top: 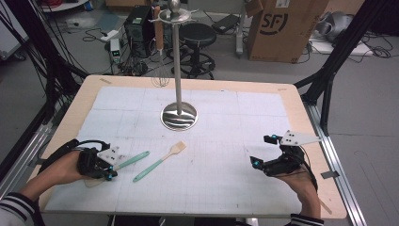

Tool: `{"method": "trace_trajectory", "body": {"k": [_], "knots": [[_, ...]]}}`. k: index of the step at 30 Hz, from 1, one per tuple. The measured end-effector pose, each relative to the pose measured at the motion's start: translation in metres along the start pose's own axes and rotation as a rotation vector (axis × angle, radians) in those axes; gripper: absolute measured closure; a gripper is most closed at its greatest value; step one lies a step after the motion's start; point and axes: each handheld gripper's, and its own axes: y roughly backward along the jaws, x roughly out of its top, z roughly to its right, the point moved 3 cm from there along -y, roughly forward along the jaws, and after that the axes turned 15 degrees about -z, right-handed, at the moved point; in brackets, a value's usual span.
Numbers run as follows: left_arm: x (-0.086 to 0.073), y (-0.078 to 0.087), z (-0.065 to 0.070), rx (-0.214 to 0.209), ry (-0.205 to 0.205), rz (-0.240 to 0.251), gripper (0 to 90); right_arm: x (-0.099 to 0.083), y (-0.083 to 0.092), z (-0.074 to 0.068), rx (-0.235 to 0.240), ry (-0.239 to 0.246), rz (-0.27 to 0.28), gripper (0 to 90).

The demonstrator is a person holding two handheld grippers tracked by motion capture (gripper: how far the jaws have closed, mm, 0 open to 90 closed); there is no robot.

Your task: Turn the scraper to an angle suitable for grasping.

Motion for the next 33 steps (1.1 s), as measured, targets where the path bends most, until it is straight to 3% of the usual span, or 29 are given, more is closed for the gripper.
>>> {"method": "trace_trajectory", "body": {"k": [11,14,28,33], "knots": [[-0.002,-0.003,-0.005,-0.002,0.015,-0.024,89.8,0.0,-0.001,0.0,0.002,0.0,-0.004,0.1],[-0.004,-0.003,-0.01,0.02,0.017,-0.046,89.8,0.0,-0.001,-0.001,0.005,0.0,-0.008,0.1],[-0.014,0.0,-0.036,0.059,0.091,-0.088,89.8,0.0,-0.002,-0.001,0.007,0.002,-0.013,0.1],[-0.015,0.007,-0.037,0.045,0.102,-0.051,89.8,-0.001,-0.001,0.0,0.003,-0.002,-0.007,0.1]]}}
